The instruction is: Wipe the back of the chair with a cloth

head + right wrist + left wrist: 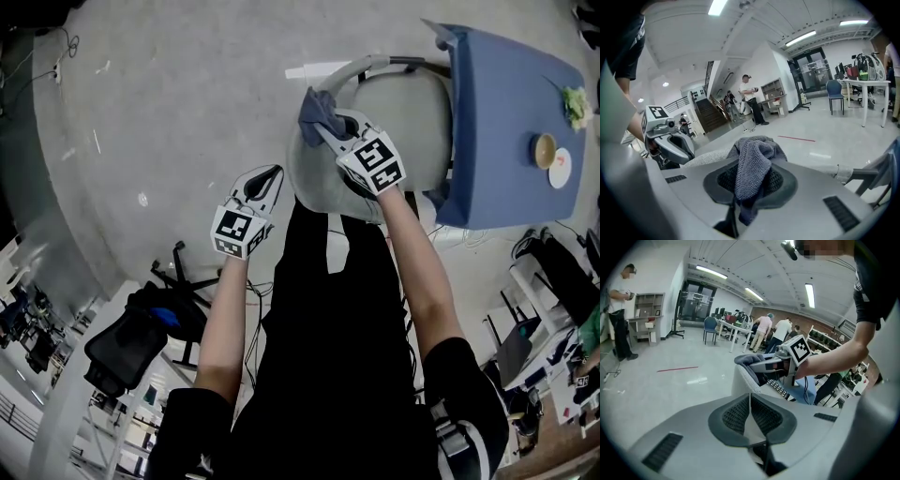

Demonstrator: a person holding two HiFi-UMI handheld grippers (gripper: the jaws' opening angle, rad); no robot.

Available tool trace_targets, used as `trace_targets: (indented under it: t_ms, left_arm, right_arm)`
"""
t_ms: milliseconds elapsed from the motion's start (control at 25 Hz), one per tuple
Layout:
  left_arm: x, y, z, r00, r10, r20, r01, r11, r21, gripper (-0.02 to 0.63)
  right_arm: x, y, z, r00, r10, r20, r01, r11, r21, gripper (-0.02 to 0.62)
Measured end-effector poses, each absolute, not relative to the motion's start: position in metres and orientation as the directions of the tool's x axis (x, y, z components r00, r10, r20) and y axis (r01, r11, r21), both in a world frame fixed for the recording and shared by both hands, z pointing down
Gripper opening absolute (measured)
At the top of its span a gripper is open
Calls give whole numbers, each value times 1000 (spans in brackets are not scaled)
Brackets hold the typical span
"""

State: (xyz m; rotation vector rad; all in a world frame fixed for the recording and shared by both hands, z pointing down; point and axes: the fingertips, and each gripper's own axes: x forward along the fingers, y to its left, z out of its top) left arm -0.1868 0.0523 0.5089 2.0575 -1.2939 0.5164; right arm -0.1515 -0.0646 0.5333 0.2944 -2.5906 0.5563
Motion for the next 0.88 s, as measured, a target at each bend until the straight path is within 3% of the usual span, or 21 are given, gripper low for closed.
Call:
trace_targets:
  t_ms: [880]
  left_arm:
    - [-174, 55, 517, 447, -649, 616, -894, -296, 336, 25]
  right_arm:
    - [-154, -23, 536, -888, -35, 458, -253, 869, -425, 72]
